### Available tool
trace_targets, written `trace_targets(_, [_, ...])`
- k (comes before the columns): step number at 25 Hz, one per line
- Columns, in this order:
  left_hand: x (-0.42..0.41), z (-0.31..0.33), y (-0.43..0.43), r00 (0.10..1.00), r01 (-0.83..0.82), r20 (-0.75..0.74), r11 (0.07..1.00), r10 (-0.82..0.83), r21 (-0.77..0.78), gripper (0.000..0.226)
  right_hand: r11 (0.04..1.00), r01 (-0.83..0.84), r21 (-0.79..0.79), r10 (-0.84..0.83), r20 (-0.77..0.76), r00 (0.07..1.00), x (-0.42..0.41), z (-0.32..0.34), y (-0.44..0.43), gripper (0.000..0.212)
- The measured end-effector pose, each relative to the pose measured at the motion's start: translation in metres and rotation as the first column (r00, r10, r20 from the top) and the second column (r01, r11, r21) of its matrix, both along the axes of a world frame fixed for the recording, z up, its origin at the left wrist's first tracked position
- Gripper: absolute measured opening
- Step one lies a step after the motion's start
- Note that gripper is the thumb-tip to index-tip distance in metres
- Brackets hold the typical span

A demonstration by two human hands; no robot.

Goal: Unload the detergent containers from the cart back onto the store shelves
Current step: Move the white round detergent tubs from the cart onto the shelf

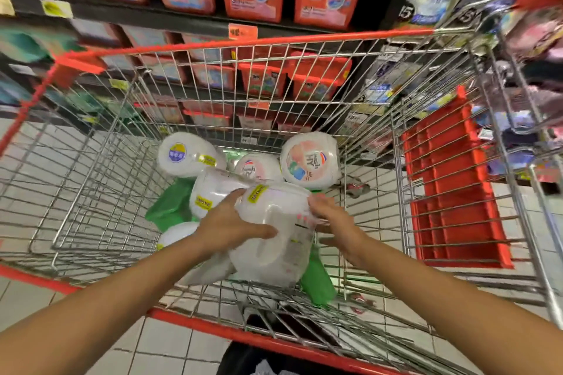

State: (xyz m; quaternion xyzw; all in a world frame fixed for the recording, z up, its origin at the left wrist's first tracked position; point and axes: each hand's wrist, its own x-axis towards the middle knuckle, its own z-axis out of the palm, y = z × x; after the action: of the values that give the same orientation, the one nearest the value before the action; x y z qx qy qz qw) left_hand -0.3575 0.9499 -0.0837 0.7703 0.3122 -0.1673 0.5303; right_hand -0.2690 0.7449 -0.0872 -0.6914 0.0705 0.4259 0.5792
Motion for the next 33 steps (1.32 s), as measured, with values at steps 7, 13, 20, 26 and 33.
trace_targets(7, [-0.019,0.058,0.032,0.880,-0.303,0.167,0.796,0.444,-0.524,0.083,0.972,-0.095,0.215,0.067,0.132,0.989,0.016,0.074,0.023,0.059])
trace_targets(13, [-0.031,0.106,0.047,0.787,-0.237,0.291,0.703,0.544,-0.671,0.088,0.807,0.021,0.591,0.031,-0.079,0.996,0.029,0.117,0.051,0.059])
trace_targets(20, [-0.044,0.175,0.042,0.663,-0.346,0.447,0.776,0.600,-0.527,0.062,0.749,-0.012,0.663,-0.070,0.097,0.993,0.020,0.166,0.090,0.068])
trace_targets(26, [-0.076,0.203,0.012,0.541,-0.373,0.645,0.841,0.540,-0.392,0.100,0.847,-0.291,0.445,-0.129,0.702,0.700,-0.026,0.212,0.122,0.067])
trace_targets(33, [-0.136,0.203,0.091,0.179,-0.314,0.572,0.598,0.800,-0.738,0.121,0.706,-0.577,0.411,0.078,0.765,0.640,-0.091,0.230,0.207,0.035])
